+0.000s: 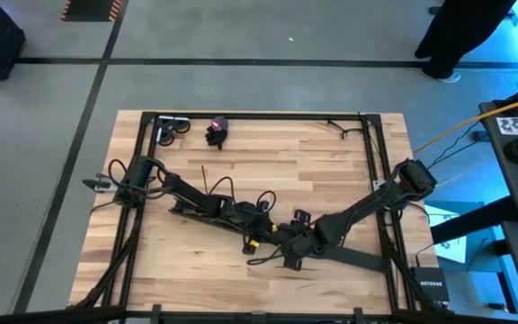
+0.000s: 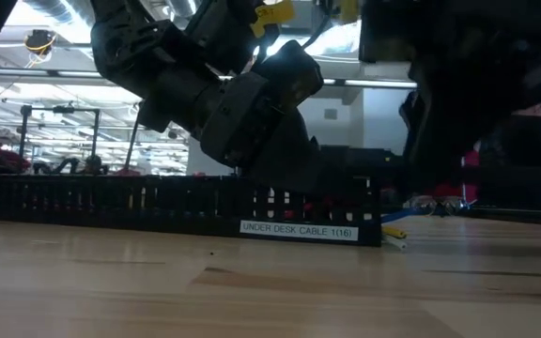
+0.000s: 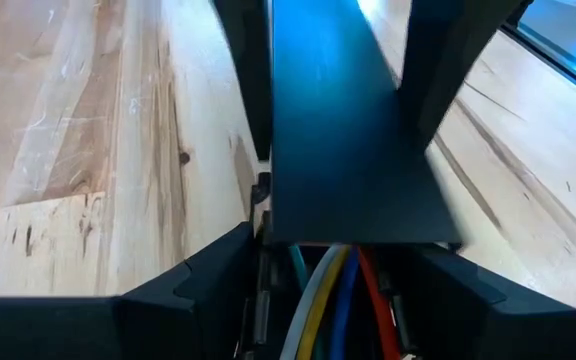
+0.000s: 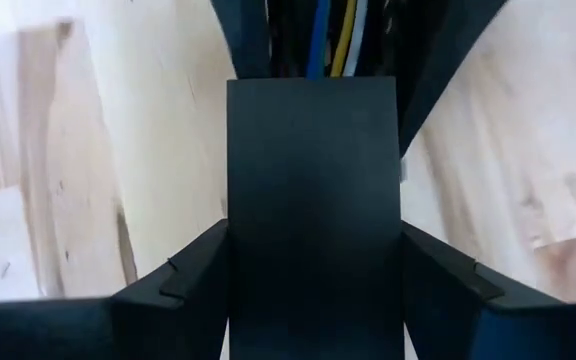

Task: Ziptie cables
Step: Close the black cable duct

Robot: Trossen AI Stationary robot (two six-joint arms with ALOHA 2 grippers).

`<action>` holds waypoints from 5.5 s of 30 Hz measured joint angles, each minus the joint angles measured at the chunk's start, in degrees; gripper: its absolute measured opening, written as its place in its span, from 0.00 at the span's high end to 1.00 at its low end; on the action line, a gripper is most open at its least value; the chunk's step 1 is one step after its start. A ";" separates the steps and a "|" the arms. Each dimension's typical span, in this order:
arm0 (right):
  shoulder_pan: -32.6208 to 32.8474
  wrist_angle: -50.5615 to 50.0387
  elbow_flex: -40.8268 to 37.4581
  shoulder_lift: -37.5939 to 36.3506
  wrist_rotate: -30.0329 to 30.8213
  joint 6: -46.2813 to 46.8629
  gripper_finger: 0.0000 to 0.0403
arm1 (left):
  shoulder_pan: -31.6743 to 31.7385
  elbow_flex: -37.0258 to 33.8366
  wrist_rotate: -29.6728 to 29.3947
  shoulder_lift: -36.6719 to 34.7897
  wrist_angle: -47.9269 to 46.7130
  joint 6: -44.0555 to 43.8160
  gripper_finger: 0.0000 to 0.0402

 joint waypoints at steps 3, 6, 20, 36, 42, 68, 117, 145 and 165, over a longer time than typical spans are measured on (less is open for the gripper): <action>-0.25 -3.45 1.73 -0.16 1.89 -1.17 0.45 | 0.00 0.00 0.05 0.02 0.18 0.02 0.48; -1.00 -4.20 1.38 -0.07 1.15 -2.04 0.45 | 0.00 0.00 0.12 0.04 0.24 0.02 0.48; -1.89 2.82 -2.29 -0.28 -5.24 -0.88 0.45 | 0.09 -0.07 0.06 0.04 0.15 0.45 0.48; -2.36 4.01 -2.28 -1.48 -10.75 0.23 0.45 | -0.22 0.00 0.15 0.04 -0.11 1.05 0.48; -2.69 3.85 -2.28 -2.40 -11.43 1.04 0.45 | -0.52 0.02 -0.47 0.04 -0.13 1.24 0.48; -2.51 3.14 -1.98 -1.75 -6.61 -2.13 0.45 | -0.55 0.02 -1.33 0.04 0.37 -2.90 0.48; -2.97 4.91 -2.14 2.19 -5.69 0.83 0.45 | -0.05 -3.61 -1.23 -12.77 -22.32 2.19 0.32; -3.28 9.22 -2.35 2.12 -2.54 -1.31 0.45 | -0.39 -4.26 1.19 -8.96 -13.66 -0.68 0.49; -4.59 8.26 -1.01 3.26 -4.33 -0.72 0.45 | -0.52 -4.14 1.26 -8.81 -12.16 -1.24 0.48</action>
